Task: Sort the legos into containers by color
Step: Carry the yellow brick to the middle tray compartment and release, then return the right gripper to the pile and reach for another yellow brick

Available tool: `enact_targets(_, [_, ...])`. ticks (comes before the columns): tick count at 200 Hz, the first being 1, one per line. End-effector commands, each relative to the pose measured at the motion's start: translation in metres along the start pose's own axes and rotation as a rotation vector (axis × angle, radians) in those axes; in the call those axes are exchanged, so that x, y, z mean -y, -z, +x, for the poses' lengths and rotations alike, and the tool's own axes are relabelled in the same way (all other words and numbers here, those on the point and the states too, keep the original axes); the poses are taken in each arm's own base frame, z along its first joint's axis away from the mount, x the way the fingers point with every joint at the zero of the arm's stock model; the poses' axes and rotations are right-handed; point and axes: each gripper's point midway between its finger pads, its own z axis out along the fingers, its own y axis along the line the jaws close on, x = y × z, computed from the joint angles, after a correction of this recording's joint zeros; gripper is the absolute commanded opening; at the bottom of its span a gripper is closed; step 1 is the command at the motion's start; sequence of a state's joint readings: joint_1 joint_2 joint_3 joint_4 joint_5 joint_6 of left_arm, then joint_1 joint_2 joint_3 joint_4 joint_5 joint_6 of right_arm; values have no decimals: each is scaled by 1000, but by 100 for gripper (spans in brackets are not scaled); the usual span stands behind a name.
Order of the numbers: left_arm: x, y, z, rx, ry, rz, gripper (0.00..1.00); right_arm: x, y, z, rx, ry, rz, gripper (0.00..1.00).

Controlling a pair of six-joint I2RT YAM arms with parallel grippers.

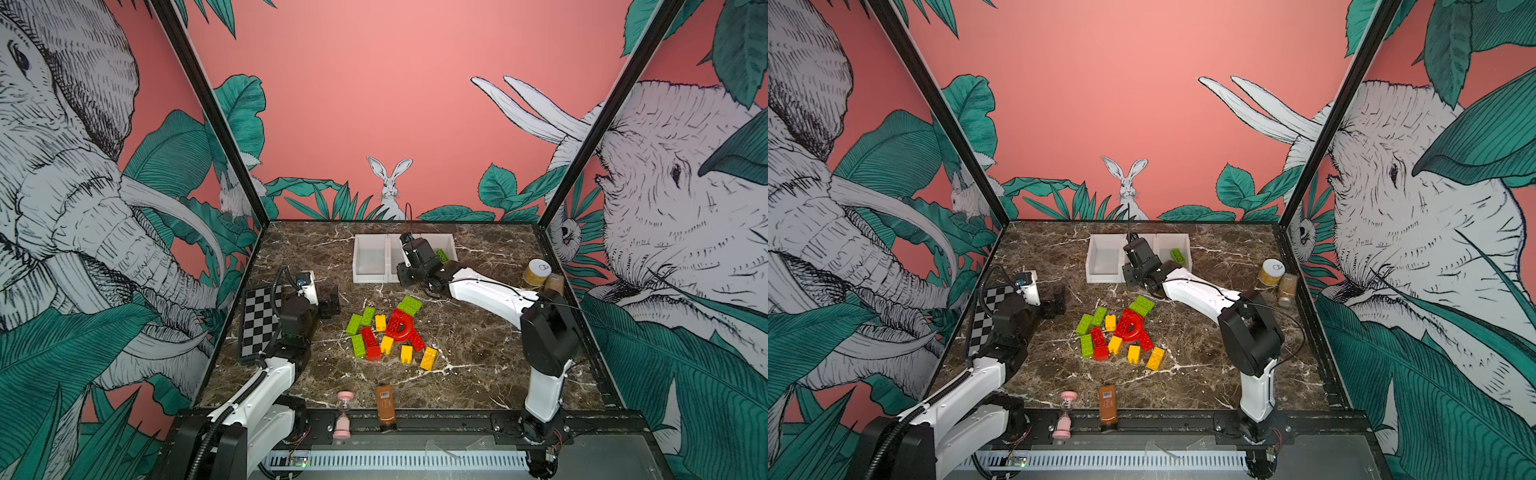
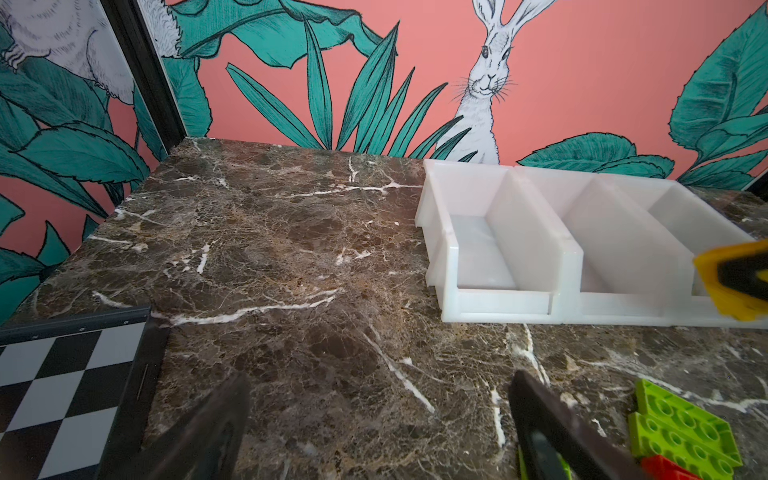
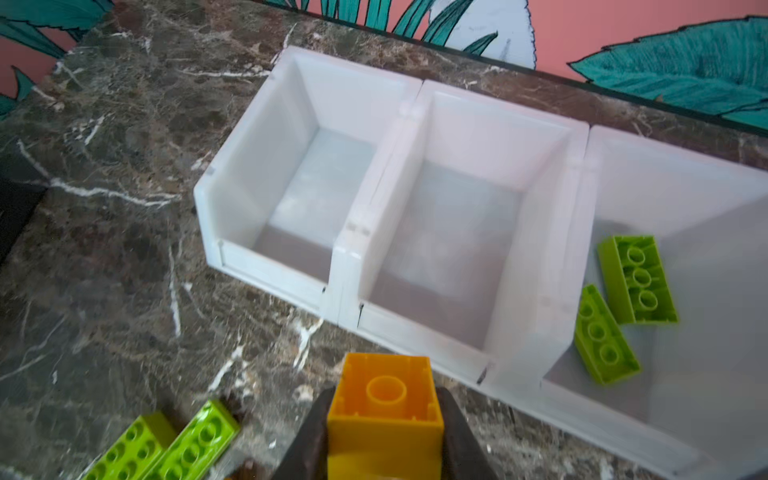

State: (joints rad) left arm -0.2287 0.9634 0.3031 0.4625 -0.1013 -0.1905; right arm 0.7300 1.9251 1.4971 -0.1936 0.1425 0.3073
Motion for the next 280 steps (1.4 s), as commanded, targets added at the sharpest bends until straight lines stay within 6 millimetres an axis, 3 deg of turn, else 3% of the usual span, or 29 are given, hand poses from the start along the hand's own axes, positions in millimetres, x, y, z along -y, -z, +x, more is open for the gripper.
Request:
enact_targets(1, [5,1,-6,25,4,20,98,5,-14,-32,87,-2,28,27])
enact_targets(39, [6,2,-8,29,4,24,98,11,-42,-46,110,-30,60,29])
enact_targets(71, [6,2,-8,29,0,23,98,17,-56,-46,97,-31,77,33])
enact_targets(112, [5,4,-10,34,-3,19,98,22,-61,-41,72,-24,83,54])
enact_targets(139, [5,4,-10,31,-5,18,98,15,-52,-39,44,-14,46,60])
enact_targets(165, [7,6,-12,37,-3,29,98,-5,-23,-25,5,-4,-58,61])
enact_targets(195, [5,8,-14,46,-6,21,98,-18,40,11,-99,12,-133,62])
enact_targets(223, [9,6,-13,40,-14,39,98,-13,96,64,-222,-22,-106,62])
enact_targets(227, [10,5,-12,37,-15,42,98,-9,97,85,-271,-26,-90,62])
enact_targets(238, [12,5,-13,33,-16,55,98,-8,121,100,-300,-47,-83,62])
enact_targets(258, [13,4,-11,32,-17,58,98,-8,140,136,-369,-103,-81,64])
enact_targets(280, [14,3,-8,26,-23,61,98,-12,144,165,-410,-188,-95,65])
